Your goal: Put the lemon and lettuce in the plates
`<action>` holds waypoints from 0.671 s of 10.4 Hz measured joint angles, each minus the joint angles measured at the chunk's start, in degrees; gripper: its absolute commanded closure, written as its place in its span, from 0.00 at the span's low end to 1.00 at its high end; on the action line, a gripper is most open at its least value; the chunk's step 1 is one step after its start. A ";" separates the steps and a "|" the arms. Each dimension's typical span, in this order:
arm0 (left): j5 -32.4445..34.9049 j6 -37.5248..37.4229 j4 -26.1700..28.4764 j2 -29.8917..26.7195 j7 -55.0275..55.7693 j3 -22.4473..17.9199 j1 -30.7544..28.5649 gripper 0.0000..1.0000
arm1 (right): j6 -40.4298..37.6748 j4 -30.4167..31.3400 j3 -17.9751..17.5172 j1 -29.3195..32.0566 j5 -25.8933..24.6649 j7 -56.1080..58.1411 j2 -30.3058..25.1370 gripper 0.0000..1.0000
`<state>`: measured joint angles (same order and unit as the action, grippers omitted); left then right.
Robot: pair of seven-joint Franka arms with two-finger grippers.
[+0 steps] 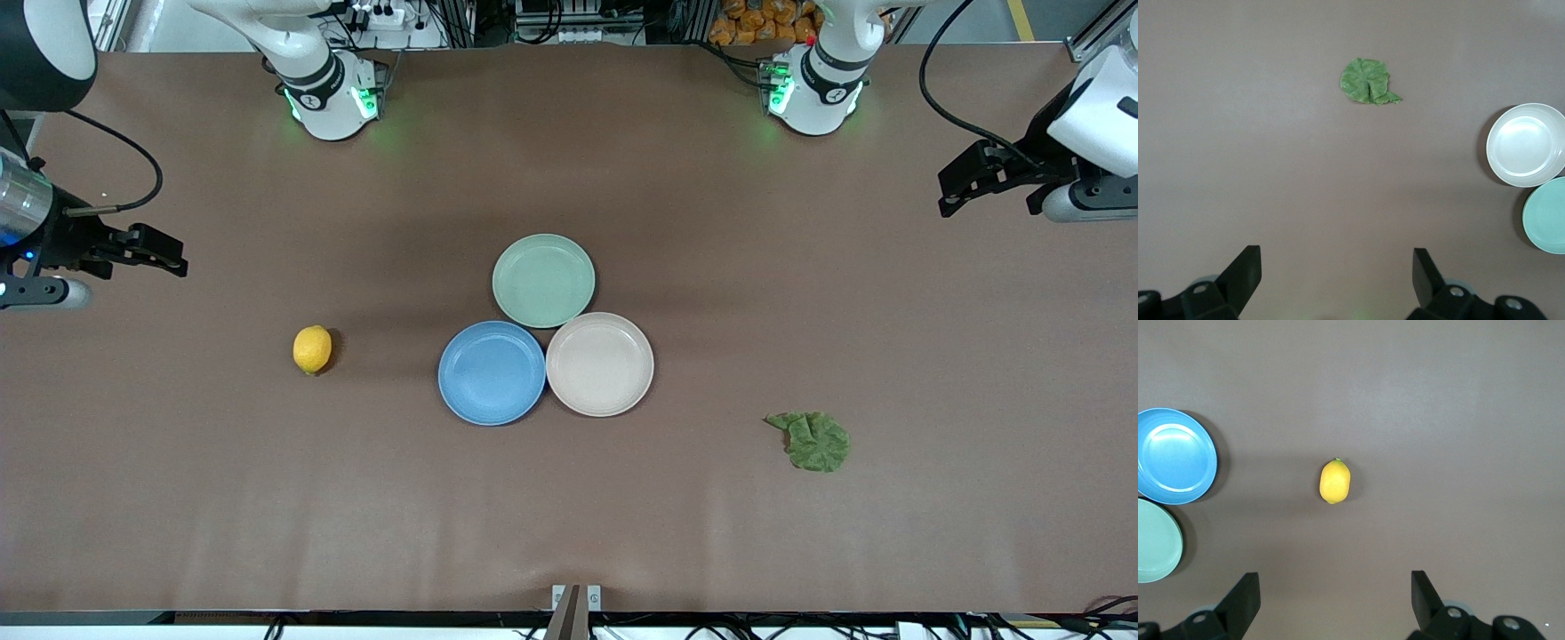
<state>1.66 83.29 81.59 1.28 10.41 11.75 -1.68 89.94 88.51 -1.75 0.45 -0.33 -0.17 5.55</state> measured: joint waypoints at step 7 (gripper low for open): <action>0.00 -0.35 0.74 0.58 -0.24 -0.93 -0.69 0.00 | -0.42 0.00 0.01 0.00 0.00 0.00 0.00 0.00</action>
<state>1.66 82.93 82.33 1.86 10.18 10.82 -2.37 89.52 88.51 -1.74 0.45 -0.33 -0.17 5.55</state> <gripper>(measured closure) 0.000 0.000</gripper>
